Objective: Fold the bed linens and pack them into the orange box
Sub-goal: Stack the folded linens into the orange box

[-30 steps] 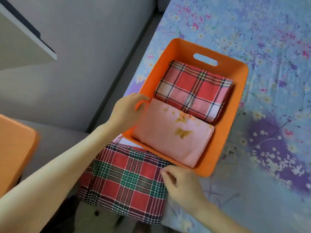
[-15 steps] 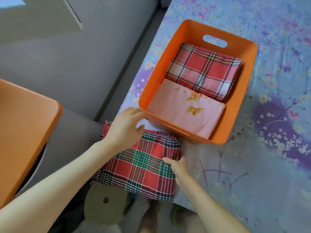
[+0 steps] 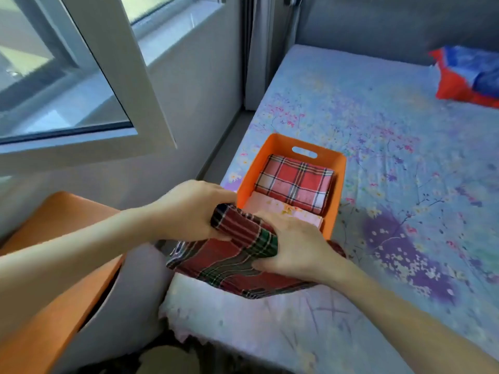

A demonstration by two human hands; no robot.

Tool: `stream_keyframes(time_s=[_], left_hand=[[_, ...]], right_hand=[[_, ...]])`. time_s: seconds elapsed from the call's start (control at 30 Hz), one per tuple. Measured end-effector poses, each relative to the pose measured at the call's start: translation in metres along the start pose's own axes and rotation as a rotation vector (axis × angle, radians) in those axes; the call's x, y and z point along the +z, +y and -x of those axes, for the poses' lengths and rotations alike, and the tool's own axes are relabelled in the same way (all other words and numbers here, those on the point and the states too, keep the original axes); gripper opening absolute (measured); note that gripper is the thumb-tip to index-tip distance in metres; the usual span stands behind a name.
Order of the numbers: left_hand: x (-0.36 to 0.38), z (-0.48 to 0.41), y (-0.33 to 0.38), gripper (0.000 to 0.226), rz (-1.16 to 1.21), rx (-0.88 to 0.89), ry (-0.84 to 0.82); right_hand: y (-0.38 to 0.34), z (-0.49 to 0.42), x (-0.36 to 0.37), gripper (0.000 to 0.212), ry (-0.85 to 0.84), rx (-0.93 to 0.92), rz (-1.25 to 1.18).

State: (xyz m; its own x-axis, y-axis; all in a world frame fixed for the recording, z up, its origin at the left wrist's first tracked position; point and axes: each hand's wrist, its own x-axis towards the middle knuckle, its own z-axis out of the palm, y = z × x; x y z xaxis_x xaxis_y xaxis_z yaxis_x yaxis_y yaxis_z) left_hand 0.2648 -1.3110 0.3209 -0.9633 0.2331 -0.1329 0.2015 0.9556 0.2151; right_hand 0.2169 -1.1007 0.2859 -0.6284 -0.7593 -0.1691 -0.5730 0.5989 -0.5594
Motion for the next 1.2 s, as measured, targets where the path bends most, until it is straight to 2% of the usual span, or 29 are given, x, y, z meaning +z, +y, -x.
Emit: stream_keyframes(time_s=[0.03,0.1,0.2,0.3,0.4,0.53,0.6,0.67,0.77,0.87,0.97,1.03,1.1,1.2], left_hand=[[-0.021,-0.001,0.004,0.037,0.043,0.010,0.057],[-0.055,-0.011,0.009,0.038,0.097,0.010,0.124],[-0.090,-0.038,0.020,0.032,0.041,0.041,0.138],[-0.108,-0.071,0.016,0.029,-0.145,0.059,0.187],[-0.116,-0.110,0.006,0.031,-0.270,0.058,0.280],[-0.135,-0.148,-0.004,0.028,-0.257,0.040,0.535],[-0.131,-0.156,-0.015,0.029,-0.224,0.038,0.641],[-0.106,-0.160,-0.029,0.030,-0.210,0.048,0.676],[-0.041,-0.164,-0.052,0.041,-0.175,0.034,0.621],[0.047,-0.160,-0.066,0.050,-0.169,0.021,0.417],[0.148,-0.141,-0.069,0.055,-0.239,0.039,0.102],[0.196,-0.132,-0.068,0.057,-0.304,0.044,-0.094],[0.198,-0.136,-0.061,0.054,-0.338,0.040,-0.144],[0.186,-0.144,-0.071,0.038,-0.389,-0.023,-0.180]], right_hand=[[0.004,0.008,-0.024,0.058,-0.007,0.019,0.052],[0.014,0.018,-0.065,0.047,0.020,0.102,0.002],[0.022,0.024,-0.102,0.040,0.107,0.152,-0.063],[0.026,0.013,-0.129,0.033,0.285,0.152,0.041],[0.031,-0.018,-0.161,0.030,0.489,0.173,0.271],[0.031,-0.051,-0.202,0.027,0.760,0.145,0.518],[0.036,-0.060,-0.207,0.028,0.844,0.080,0.566],[0.045,-0.067,-0.194,0.028,0.885,-0.002,0.597],[0.073,-0.077,-0.134,0.040,0.842,-0.087,0.653],[0.111,-0.081,-0.044,0.035,0.691,-0.066,0.719],[0.144,-0.074,0.044,0.030,0.391,-0.038,0.744],[0.160,-0.069,0.086,0.046,0.134,-0.062,0.729],[0.165,-0.071,0.099,0.058,-0.010,0.000,0.637],[0.179,-0.079,0.093,0.055,-0.130,0.061,0.508]])
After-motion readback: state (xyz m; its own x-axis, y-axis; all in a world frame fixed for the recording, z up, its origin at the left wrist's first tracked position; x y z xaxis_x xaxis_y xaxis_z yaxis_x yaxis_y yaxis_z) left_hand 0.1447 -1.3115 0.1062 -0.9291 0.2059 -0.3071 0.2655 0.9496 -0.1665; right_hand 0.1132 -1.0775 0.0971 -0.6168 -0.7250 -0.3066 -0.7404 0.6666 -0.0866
